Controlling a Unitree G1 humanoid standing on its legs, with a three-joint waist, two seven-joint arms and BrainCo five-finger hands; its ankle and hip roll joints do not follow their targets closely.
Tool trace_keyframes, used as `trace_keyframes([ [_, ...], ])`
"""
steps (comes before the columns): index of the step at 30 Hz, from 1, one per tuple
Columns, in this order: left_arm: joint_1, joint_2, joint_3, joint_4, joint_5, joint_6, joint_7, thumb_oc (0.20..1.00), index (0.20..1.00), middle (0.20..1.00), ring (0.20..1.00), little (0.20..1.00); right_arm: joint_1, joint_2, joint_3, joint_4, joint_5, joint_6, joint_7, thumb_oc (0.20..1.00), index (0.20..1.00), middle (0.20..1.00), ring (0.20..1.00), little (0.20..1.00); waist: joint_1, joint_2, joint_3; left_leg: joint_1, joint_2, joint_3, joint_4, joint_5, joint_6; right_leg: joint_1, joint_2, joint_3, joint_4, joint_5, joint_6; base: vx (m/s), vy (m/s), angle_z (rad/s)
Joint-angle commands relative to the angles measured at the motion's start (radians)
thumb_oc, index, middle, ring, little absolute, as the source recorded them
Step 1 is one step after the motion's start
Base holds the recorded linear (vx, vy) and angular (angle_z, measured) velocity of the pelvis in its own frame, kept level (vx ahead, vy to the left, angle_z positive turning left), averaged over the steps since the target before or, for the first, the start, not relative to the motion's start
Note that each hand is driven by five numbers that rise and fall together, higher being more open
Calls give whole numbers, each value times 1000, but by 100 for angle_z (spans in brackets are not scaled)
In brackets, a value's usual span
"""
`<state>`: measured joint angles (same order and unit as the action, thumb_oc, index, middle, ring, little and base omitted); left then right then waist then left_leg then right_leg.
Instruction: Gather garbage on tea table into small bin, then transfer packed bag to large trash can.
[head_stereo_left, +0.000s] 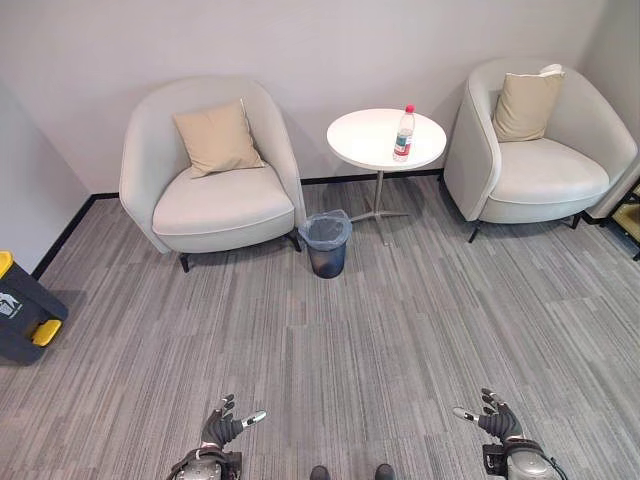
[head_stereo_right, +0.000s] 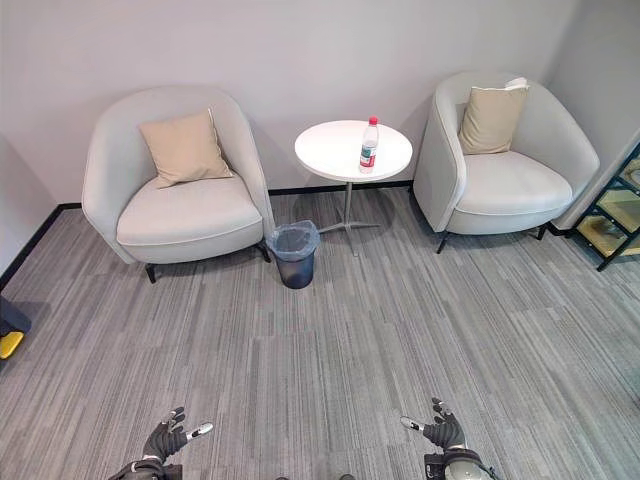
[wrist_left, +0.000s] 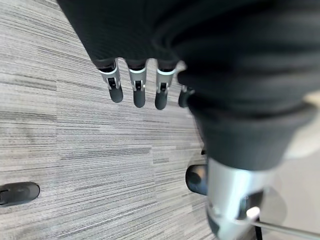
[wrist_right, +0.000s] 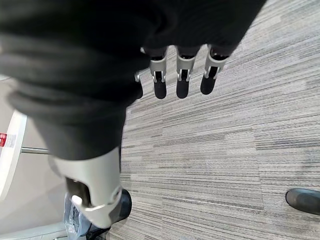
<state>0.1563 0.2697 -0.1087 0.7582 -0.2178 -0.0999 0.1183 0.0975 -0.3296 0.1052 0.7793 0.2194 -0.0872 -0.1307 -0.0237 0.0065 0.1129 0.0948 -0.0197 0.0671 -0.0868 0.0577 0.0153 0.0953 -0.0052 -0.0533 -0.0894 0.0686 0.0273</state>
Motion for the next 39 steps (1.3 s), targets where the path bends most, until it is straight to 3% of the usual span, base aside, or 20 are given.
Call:
trace_keyframes([
  [1,-45,22,29,8,-30,-34,11,1000,1000,1000,1000,1000,-43,-2,-8,-2,45,-35,-18,1000,1000,1000,1000,1000,-9,-22,-2,63,9,-18,0,-141,-34,50,-51,-3,2,-131,88,35,22,-3],
  [10,-52,29,25,-9,-50,-35,14,1000,1000,1000,1000,1000,-62,-4,-14,6,61,-28,-22,1000,1000,1000,1000,1000,-2,-28,17,13,-9,-15,84,-174,-16,35,-70,7,22,-131,91,17,38,-7],
  [18,-47,40,30,-39,-60,-43,15,1000,1000,1000,1000,1000,-83,-1,-19,-1,69,-22,-25,1000,1000,1000,1000,1000,10,-32,40,-65,-40,-19,156,-199,8,-62,-93,32,121,-134,110,-26,84,-12],
  [20,-56,50,31,-47,-55,-42,15,1000,1000,1000,1000,1000,-105,-2,-14,2,68,-18,-26,1000,1000,1000,1000,1000,11,-23,61,-75,-49,-26,168,-210,25,-154,-93,45,264,-137,130,-7,136,-10],
  [23,-62,49,37,-38,-53,-44,20,1000,1000,1000,1000,1000,-113,-1,-11,-5,65,-18,-25,1000,1000,1000,1000,1000,9,-18,71,-56,-45,-19,159,-221,29,-207,-97,24,321,-128,139,68,46,-24],
  [26,-70,45,30,-33,-62,-42,21,1000,1000,1000,1000,1000,-125,-7,-1,-15,57,-16,-29,1000,1000,1000,1000,1000,3,-18,80,-5,-45,-6,134,-239,28,-246,-100,-35,250,-85,131,193,-76,-32],
  [27,-72,41,27,-34,-62,-42,24,1000,1000,1000,1000,1000,-121,-8,3,-30,47,-14,-30,1000,1000,1000,1000,1000,-6,-17,90,32,-38,-3,129,-254,18,-285,-110,-106,182,-50,133,273,-153,-34],
  [30,-78,41,22,-29,-56,-43,24,1000,1000,1000,1000,1000,-109,-11,-2,-45,43,-13,-30,1000,1000,1000,1000,1000,-17,-20,93,58,-36,-15,129,-267,7,-283,-109,-110,166,-50,134,230,-150,-3],
  [33,-74,21,14,-16,-52,-43,25,1000,1000,1000,1000,1000,-88,-17,-14,-47,44,-25,-33,1000,1000,1000,1000,1000,-29,-15,65,86,-7,-31,136,-270,-28,-247,-90,-103,159,-58,99,270,-213,38],
  [36,-81,14,3,-12,-61,-40,21,1000,1000,1000,1000,1000,-78,-19,-22,-67,59,-37,-32,1000,1000,1000,1000,1000,-39,-3,55,66,38,-33,206,-200,-85,-206,-67,-115,140,-79,72,185,-220,63],
  [39,-91,11,-13,-17,-62,-38,11,1000,1000,1000,1000,1000,-79,-28,-18,-76,67,-44,-32,1000,1000,1000,1000,1000,-42,-2,63,5,74,-11,335,-134,-113,-157,-49,-122,115,-111,41,141,-199,20],
])
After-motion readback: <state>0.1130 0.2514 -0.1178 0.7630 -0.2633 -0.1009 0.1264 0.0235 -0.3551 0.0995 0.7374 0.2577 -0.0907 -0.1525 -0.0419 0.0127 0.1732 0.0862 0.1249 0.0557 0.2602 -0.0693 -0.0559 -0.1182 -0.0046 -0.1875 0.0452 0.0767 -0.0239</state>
